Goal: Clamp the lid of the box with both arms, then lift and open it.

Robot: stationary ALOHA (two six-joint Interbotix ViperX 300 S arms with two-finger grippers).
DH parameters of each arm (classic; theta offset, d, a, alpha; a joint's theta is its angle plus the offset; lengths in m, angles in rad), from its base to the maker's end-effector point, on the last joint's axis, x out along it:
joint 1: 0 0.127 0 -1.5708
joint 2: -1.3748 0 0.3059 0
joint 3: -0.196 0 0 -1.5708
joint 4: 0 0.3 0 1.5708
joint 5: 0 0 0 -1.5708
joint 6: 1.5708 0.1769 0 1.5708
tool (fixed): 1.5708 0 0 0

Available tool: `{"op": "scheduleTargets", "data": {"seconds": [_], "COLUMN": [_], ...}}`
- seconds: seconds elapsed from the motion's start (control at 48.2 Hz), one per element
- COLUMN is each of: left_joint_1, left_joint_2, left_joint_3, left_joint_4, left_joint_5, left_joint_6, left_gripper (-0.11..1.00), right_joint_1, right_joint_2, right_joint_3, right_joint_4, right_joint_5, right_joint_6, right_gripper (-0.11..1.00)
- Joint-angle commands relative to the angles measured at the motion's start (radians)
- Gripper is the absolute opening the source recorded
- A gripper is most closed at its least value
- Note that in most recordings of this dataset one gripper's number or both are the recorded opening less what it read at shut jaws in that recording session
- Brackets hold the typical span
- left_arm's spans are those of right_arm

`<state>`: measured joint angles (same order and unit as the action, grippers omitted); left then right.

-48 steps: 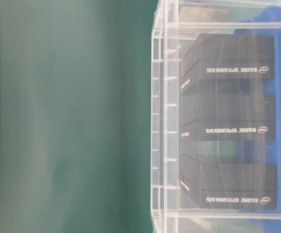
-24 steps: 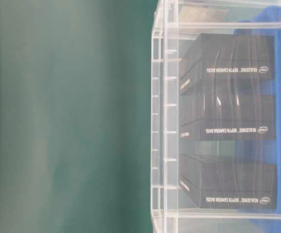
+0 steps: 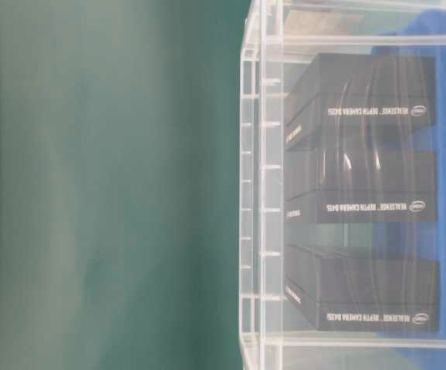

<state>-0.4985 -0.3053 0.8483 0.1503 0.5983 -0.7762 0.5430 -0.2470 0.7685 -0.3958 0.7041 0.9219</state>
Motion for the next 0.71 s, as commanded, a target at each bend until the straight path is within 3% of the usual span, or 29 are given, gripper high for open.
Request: {"op": "scheduleTargets", "data": {"seconds": [0.0, 0.29, 0.477, 0.602, 0.685], "left_joint_1": [-0.005, -0.058, -0.075, -0.075, -0.077], "left_joint_2": [-0.038, -0.067, -0.055, -0.063, -0.077], "left_joint_3": [-0.083, -0.268, -0.298, -0.299, -0.305], "left_joint_4": [0.011, 0.052, 0.091, 0.107, 0.152], "left_joint_5": [0.064, 0.233, 0.252, 0.249, 0.245], "left_joint_6": [0.005, 0.074, 0.08, 0.084, 0.086], "left_gripper": [0.01, 0.01, 0.01, 0.01, 0.01], "right_joint_1": [0.014, 0.06, 0.071, 0.072, 0.071], "right_joint_2": [-0.04, -0.092, -0.092, -0.092, -0.104], "right_joint_3": [-0.074, -0.209, -0.216, -0.221, -0.232], "right_joint_4": [-0.005, -0.014, -0.038, -0.074, -0.127], "right_joint_5": [0.06, 0.181, 0.183, 0.179, 0.173], "right_joint_6": [-0.002, -0.002, -0.002, -0.006, -0.006], "right_gripper": [0.0, 0.0, 0.0, 0.0, 0.0]}}
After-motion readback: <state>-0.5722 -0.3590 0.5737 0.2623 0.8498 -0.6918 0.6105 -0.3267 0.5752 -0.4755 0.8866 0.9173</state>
